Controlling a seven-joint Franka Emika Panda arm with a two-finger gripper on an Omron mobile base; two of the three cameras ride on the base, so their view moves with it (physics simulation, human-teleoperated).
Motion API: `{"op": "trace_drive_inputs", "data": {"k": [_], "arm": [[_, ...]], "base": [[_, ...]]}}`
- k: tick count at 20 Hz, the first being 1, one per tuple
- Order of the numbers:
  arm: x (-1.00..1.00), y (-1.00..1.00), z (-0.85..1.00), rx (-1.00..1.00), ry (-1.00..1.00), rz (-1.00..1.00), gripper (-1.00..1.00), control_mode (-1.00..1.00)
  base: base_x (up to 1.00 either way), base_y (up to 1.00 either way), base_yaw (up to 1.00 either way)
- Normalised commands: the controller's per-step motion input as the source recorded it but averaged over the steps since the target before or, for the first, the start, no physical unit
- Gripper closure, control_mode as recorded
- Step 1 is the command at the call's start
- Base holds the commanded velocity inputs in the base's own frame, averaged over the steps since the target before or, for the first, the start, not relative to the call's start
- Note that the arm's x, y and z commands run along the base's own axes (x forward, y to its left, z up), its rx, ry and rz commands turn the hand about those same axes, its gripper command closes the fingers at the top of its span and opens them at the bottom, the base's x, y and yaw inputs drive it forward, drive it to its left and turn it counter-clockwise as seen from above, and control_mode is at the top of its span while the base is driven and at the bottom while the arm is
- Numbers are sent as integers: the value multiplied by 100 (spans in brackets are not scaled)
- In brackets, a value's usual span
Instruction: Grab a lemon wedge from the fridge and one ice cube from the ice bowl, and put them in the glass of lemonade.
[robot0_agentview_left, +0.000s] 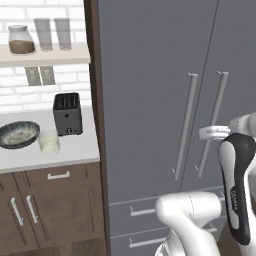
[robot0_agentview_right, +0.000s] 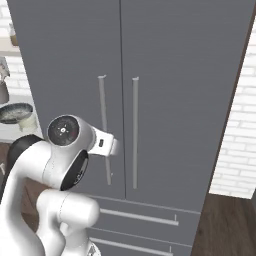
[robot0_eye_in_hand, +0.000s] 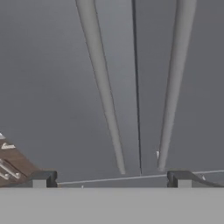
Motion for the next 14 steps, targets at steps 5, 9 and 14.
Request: {"op": "trace_drive_inputs", "data": {"k": [5,9,14], "arm": [[-52,-39,0,6,-18,0,-100,-100],[14,15,4,-1,-3,-1,-100,-100],[40,-7,4,-4,12,-5,-100,-100]], "base": [[0,0,0],[0,0,0],[0,0,0]]}}
